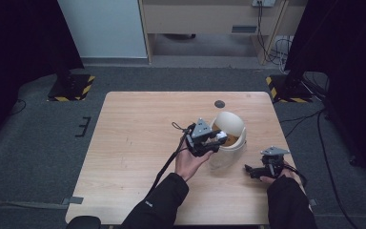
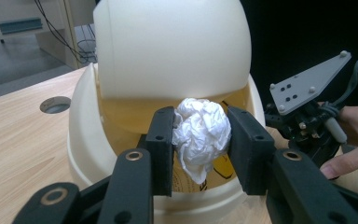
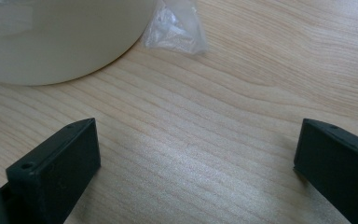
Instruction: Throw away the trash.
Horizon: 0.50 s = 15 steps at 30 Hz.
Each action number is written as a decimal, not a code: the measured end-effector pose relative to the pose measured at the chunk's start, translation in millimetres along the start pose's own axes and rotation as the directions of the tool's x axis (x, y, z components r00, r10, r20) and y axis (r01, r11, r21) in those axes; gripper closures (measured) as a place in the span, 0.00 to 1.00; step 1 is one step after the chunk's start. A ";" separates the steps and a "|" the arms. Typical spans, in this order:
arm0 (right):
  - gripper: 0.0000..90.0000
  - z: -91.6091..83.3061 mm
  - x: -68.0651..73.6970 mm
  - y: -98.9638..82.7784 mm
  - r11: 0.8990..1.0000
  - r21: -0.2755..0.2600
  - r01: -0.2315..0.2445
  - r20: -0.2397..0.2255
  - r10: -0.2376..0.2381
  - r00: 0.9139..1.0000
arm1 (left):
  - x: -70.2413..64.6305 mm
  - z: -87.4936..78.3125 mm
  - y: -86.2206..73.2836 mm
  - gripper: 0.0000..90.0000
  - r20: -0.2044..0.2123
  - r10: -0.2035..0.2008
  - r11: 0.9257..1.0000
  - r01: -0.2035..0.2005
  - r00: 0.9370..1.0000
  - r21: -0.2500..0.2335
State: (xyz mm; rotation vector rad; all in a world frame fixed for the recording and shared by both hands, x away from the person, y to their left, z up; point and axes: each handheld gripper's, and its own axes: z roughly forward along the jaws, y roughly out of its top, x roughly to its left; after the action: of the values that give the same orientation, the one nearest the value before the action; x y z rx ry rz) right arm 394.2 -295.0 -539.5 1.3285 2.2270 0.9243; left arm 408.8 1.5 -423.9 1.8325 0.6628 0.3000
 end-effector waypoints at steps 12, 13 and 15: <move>0.01 0.0 0.0 0.0 1.000 0.000 0.000 0.000 0.000 1.000 | -2.9 1.1 0.3 0.58 0.012 -0.010 1.000 0.009 1.000 0.007; 0.01 -0.1 0.1 0.1 1.000 0.001 -0.002 -0.001 0.002 1.000 | -3.1 0.4 0.7 0.57 0.013 -0.009 1.000 0.009 1.000 0.006; 0.01 -0.1 0.1 0.1 1.000 0.001 -0.002 -0.001 0.002 1.000 | -3.3 -1.2 1.7 0.56 0.013 -0.010 1.000 0.010 1.000 0.003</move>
State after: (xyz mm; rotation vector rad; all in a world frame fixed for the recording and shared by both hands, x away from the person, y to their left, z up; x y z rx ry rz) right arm 394.1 -294.9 -539.4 1.3314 2.2269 0.9251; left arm 405.9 0.2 -421.5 1.8317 0.6634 0.2802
